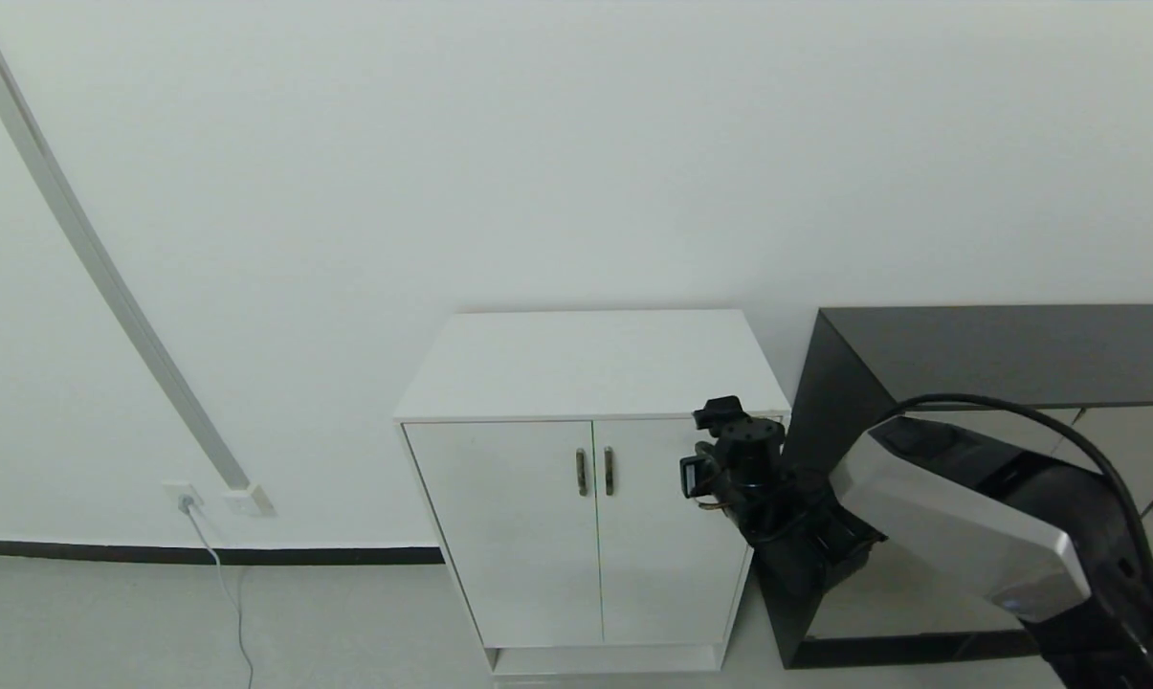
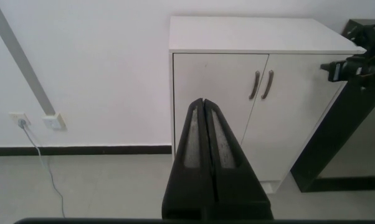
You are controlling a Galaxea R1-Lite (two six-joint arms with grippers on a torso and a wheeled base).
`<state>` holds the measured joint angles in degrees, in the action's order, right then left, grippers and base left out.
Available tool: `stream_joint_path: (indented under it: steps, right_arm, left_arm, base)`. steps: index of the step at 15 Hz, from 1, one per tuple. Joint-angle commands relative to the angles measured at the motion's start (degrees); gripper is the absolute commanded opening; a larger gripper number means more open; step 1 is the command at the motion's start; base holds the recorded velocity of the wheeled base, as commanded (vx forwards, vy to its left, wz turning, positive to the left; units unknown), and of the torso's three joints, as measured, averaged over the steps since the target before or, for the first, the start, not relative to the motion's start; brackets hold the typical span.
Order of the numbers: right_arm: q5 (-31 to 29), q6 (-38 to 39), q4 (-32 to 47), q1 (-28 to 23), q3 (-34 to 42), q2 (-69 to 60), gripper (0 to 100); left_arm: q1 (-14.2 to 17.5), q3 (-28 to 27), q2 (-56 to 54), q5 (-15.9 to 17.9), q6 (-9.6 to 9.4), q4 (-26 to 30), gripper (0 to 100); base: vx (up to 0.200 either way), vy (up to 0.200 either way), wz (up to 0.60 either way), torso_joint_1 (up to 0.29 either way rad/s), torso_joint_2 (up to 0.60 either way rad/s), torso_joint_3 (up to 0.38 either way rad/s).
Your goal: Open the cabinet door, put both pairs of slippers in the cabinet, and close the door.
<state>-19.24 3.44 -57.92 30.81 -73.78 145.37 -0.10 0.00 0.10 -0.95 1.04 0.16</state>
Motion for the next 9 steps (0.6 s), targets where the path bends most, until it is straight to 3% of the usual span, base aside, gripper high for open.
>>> stream_joint_path:
  steps: [1, 5, 9]
  right_arm:
    - [0.0, 0.0, -5.0, -1.2, 13.0, -10.3, 0]
    - [-0.1, -0.4, -10.5, -4.5, 29.9, -20.5, 0]
    - [-0.1, -0.7, -14.7, -8.0, 41.4, -27.8, 0]
  left_arm:
    - [0.0, 0.0, 0.0, 0.0, 0.02, -0.1, 0]
    - [0.0, 0.0, 0.0, 0.0, 0.02, -0.1, 0]
    - [0.0, 0.0, 0.0, 0.0, 0.02, -0.1, 0]
  base:
    - [0.000, 0.000, 0.00, 0.000, 0.00, 0.000]
    - [0.000, 0.000, 0.00, 0.000, 0.00, 0.000]
    - [0.000, 0.000, 0.00, 0.000, 0.00, 0.000]
